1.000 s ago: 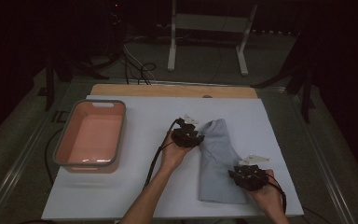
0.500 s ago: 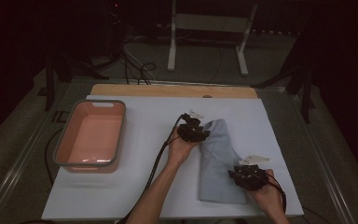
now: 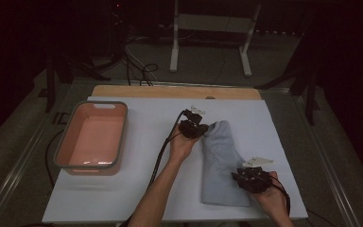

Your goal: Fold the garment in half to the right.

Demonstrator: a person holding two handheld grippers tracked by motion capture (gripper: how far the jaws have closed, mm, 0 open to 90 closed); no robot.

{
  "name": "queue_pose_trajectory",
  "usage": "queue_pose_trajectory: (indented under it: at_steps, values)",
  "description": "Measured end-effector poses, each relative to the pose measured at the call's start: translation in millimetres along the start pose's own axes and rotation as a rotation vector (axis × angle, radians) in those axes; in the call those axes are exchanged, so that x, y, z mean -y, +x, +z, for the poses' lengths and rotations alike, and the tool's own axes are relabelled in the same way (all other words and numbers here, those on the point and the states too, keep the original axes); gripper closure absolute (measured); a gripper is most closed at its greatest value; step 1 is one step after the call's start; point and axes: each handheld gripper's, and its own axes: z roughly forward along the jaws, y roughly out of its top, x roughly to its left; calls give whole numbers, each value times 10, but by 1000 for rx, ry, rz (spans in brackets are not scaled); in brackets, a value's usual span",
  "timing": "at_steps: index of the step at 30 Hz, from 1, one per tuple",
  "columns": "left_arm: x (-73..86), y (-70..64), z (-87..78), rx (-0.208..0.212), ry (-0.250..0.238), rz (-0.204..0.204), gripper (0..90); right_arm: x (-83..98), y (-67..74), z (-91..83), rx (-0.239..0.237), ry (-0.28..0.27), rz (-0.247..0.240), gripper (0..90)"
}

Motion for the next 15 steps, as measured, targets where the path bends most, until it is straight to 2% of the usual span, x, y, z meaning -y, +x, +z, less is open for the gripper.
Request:
queue_pose_trajectory:
  at_steps: [4,8,10,13,15]
  values:
    - [11,-27,50,20,-3,-7,663,0,-1,0,0,0,0,682]
    - [39,-34,136,21,23,-16,604,-1,1,-2,-6,1,10,682]
    - [48,-34,164,31,39,-11,649,-1,0,-2,-6,1,9,682]
    - [41,-50,173,22,67,30,861,-1,-1,-2,-4,2,9,682]
    - [14,-40,150,6,57,24,887,-1,0,-2,-4,2,8,682]
